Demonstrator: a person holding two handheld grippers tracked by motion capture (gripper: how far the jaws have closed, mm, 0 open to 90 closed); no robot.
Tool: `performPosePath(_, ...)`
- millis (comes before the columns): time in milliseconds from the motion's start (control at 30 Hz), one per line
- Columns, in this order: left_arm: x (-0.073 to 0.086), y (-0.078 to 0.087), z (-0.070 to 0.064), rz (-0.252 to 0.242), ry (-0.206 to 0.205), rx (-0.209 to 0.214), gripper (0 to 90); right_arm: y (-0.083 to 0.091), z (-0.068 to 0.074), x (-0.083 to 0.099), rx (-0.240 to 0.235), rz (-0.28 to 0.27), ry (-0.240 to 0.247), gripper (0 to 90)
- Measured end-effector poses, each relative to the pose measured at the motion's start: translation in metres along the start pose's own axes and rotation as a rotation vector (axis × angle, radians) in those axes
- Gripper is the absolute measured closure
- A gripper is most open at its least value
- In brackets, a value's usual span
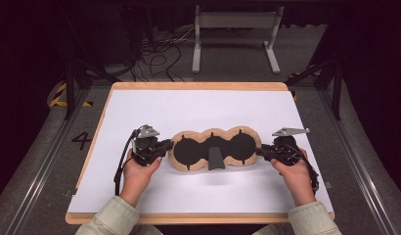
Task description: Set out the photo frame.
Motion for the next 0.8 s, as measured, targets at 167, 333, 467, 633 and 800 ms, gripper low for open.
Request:
performPosePath(167, 0.000, 0.006, -0.002, -0.026, -0.014, 0.023, 85.5, 0.003, 0.005, 0.000, 0.033, -0.017, 0.074, 72.3)
performPosePath(333, 0.001, 0.018, -0.010, -0.026, -0.043, 0.080, 86.2, 0.007, 0.007, 0.012, 0.032, 0.016, 0.130, 72.7)
performPosePath(467, 0.003, 0.025, -0.012, -0.017, -0.059, 0.110, 86.6, 0.011, 0.009, 0.015, 0.025, 0.020, 0.145, 72.7)
performPosePath(633, 0.006, 0.035, -0.016, 0.016, -0.094, 0.177, 87.1, 0.019, 0.014, 0.021, 0.017, 0.040, 0.177, 72.7)
performPosePath(800, 0.007, 0.040, -0.020, 0.040, -0.149, 0.198, 87.5, 0.024, 0.017, 0.025, 0.008, 0.053, 0.195, 72.8)
Point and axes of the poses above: each handheld gripper's, and its own axes: y roughly backward along the jaws, x roughly out of its underside, z roughly to its left, the point moved 3 cm from there along -y, roughly forward along the jaws, and after that the axes turned 7 degrees about -x, right-handed, at the moved point
